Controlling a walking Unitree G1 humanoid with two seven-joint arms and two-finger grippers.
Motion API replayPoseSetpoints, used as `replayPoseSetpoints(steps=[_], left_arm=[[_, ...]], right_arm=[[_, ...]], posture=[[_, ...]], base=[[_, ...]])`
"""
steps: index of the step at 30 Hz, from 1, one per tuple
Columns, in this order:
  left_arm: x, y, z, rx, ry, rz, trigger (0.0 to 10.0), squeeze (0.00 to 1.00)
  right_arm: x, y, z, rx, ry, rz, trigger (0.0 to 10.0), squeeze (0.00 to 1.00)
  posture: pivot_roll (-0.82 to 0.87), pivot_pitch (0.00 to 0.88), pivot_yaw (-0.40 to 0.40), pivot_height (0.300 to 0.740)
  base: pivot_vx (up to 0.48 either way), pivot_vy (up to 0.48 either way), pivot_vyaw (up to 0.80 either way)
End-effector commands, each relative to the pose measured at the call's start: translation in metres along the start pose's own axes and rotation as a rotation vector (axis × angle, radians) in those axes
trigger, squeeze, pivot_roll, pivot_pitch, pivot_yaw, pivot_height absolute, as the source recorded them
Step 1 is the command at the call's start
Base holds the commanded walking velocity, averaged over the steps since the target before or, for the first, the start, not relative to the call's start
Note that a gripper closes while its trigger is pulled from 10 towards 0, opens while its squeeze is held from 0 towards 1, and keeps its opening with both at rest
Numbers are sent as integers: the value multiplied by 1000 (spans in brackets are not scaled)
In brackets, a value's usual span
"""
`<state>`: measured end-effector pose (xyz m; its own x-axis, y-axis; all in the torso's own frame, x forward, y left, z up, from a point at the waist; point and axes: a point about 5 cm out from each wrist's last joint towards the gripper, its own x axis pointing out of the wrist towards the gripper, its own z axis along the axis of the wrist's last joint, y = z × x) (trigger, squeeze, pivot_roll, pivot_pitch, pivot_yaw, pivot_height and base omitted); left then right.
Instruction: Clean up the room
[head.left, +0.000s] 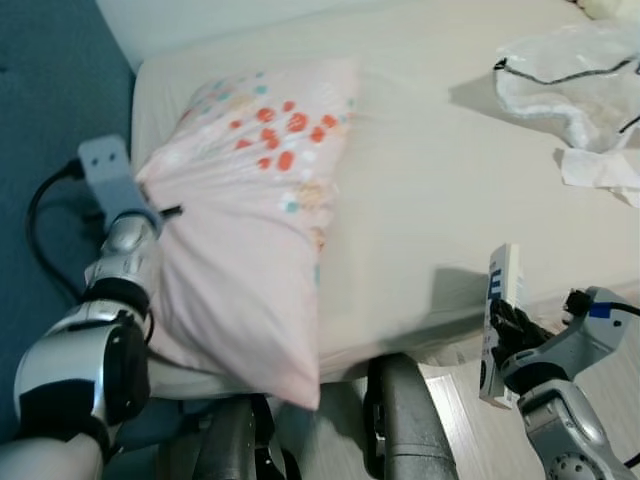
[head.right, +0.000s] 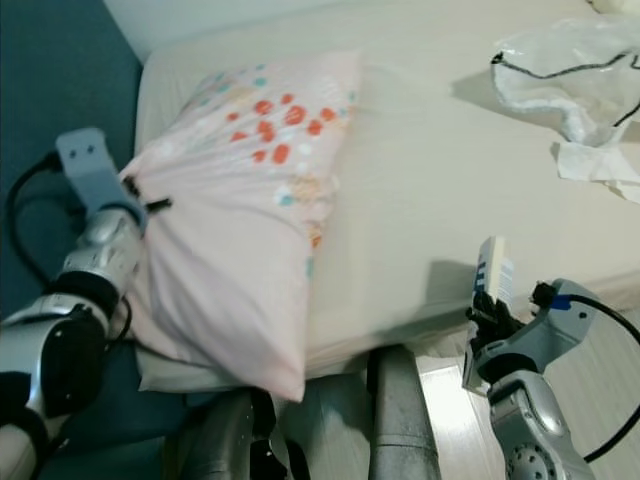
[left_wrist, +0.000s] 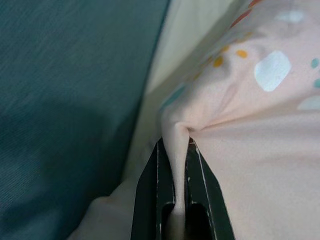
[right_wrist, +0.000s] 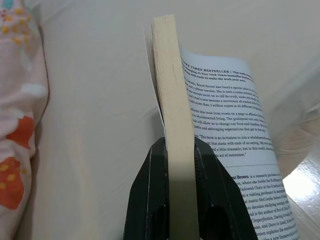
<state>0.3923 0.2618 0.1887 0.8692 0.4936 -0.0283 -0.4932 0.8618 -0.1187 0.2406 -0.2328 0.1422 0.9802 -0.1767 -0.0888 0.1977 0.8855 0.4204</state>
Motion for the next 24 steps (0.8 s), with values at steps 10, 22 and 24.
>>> replayPoseSetpoints(steps=[10,22,24], left_arm=[[-23,96,-74,49,237,371,0,0],[-46,139,-83,-195,255,581,0,0],[-30,111,-32,-330,98,466,0,0]], right_arm=[[3,-2,-19,20,90,-5,10000,0],[9,3,-23,34,101,24,10000,0],[12,6,-25,37,106,39,10000,0]], posture=[[-137,367,94,603],[-107,351,82,603],[-104,340,74,603]], base=[[0,0,0],[0,0,0],[0,0,0]])
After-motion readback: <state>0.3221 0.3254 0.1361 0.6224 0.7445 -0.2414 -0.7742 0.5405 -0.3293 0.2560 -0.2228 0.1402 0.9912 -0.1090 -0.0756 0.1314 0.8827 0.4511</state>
